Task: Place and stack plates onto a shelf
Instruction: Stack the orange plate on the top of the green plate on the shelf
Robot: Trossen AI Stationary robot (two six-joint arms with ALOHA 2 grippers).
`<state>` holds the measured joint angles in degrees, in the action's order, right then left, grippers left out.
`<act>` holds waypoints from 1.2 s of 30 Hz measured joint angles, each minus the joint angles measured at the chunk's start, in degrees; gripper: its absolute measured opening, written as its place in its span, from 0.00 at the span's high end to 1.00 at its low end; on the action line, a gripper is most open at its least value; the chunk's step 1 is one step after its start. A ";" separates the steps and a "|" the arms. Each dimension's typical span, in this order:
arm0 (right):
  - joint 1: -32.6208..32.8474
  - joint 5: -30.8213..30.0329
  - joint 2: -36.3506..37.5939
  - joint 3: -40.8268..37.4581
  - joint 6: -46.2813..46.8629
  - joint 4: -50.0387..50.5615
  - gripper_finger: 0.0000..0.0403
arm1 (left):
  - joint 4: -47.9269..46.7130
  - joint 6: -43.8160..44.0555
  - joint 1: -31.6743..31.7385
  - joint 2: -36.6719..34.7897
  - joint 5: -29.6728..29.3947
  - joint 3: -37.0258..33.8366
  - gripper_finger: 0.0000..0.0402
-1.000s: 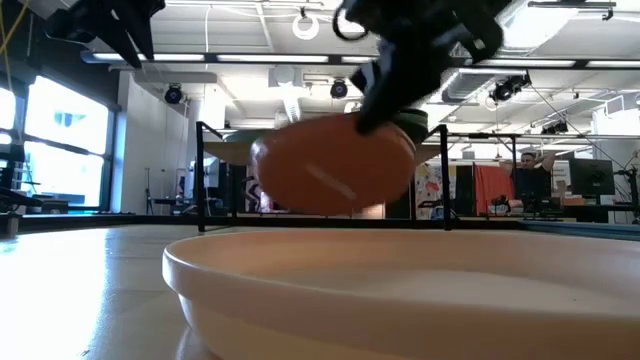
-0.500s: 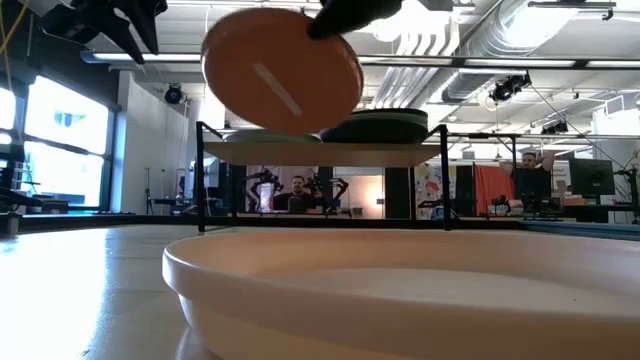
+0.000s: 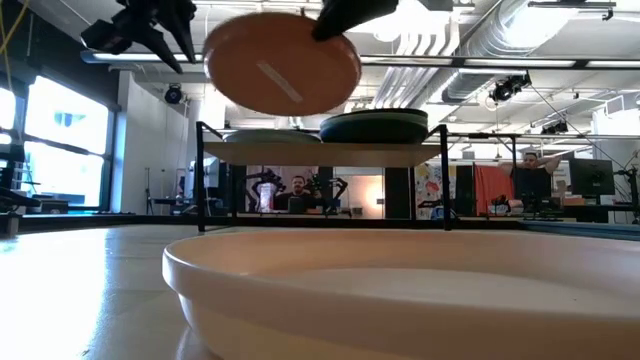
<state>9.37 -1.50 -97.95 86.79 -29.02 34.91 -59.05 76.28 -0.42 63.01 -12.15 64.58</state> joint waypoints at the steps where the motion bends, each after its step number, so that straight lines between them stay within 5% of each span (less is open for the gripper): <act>1: 0.00 -0.03 -0.10 0.03 0.00 0.91 1.00 | 0.60 -0.34 0.28 0.43 0.01 0.02 0.79; 13: -0.11 -0.03 -0.37 0.17 0.00 1.35 1.00 | 9.87 -5.63 2.24 5.32 1.23 0.02 0.79; 36: -0.09 -3.23 -0.37 0.19 0.02 1.74 1.00 | 9.69 -9.06 3.09 9.77 4.14 0.00 0.81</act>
<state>9.28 -4.73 -98.32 86.98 -28.99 36.65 -49.36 67.22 2.68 72.77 -8.01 64.58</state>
